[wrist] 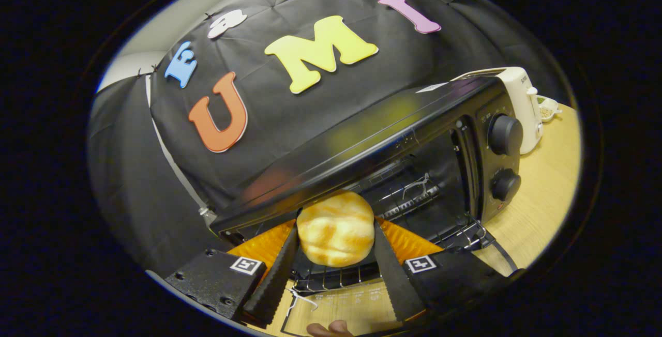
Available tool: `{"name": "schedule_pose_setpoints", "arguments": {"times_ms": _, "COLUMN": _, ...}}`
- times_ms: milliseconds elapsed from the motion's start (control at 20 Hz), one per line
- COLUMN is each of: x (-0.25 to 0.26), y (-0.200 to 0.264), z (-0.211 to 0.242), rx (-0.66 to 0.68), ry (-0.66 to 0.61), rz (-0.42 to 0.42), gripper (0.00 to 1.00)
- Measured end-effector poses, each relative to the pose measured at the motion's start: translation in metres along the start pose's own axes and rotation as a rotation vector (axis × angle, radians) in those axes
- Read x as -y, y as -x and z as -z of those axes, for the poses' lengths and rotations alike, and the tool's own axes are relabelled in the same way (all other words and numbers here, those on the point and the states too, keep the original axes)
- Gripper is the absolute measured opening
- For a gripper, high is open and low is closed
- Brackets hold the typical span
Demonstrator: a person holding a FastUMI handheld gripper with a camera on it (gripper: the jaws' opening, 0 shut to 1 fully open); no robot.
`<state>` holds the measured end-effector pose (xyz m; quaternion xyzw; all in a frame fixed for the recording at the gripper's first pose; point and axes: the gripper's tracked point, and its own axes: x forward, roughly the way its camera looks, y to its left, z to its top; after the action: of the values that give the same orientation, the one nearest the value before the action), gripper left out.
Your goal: Open the toaster oven, put the food inside, and close the toaster oven door.
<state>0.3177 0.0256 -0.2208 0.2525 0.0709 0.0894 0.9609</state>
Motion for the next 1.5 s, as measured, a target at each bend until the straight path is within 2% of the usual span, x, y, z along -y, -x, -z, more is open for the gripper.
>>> {"name": "schedule_pose_setpoints", "arguments": {"times_ms": 100, "x": 0.0, "y": -0.012, "z": -0.005, "rx": 0.001, "ry": -0.011, "rz": 0.003, "gripper": 0.86}}
{"name": "schedule_pose_setpoints", "arguments": {"times_ms": 350, "x": 0.015, "y": -0.029, "z": -0.01, "rx": 0.029, "ry": 0.077, "rz": 0.05, "gripper": 0.87}}
{"name": "schedule_pose_setpoints", "arguments": {"times_ms": 500, "x": 0.019, "y": -0.031, "z": 0.003, "rx": -0.015, "ry": 0.094, "rz": 0.071, "gripper": 0.91}}
{"name": "schedule_pose_setpoints", "arguments": {"times_ms": 550, "x": 0.021, "y": -0.029, "z": -0.005, "rx": 0.008, "ry": 0.106, "rz": 0.08, "gripper": 0.92}}
{"name": "schedule_pose_setpoints", "arguments": {"times_ms": 600, "x": 0.02, "y": -0.027, "z": -0.011, "rx": 0.043, "ry": 0.13, "rz": 0.086, "gripper": 0.99}}
{"name": "schedule_pose_setpoints", "arguments": {"times_ms": 750, "x": 0.015, "y": -0.016, "z": -0.017, "rx": 0.067, "ry": 0.194, "rz": 0.083, "gripper": 1.0}}
{"name": "schedule_pose_setpoints", "arguments": {"times_ms": 950, "x": 0.007, "y": 0.009, "z": -0.016, "rx": 0.055, "ry": 0.184, "rz": 0.066, "gripper": 1.0}}
{"name": "schedule_pose_setpoints", "arguments": {"times_ms": 1300, "x": 0.011, "y": 0.079, "z": -0.01, "rx": 0.042, "ry": 0.225, "rz": 0.086, "gripper": 1.0}}
{"name": "schedule_pose_setpoints", "arguments": {"times_ms": 1450, "x": 0.023, "y": 0.108, "z": 0.011, "rx": -0.056, "ry": 0.27, "rz": 0.161, "gripper": 1.0}}
{"name": "schedule_pose_setpoints", "arguments": {"times_ms": 1500, "x": 0.021, "y": 0.119, "z": 0.022, "rx": -0.108, "ry": 0.296, "rz": 0.156, "gripper": 1.0}}
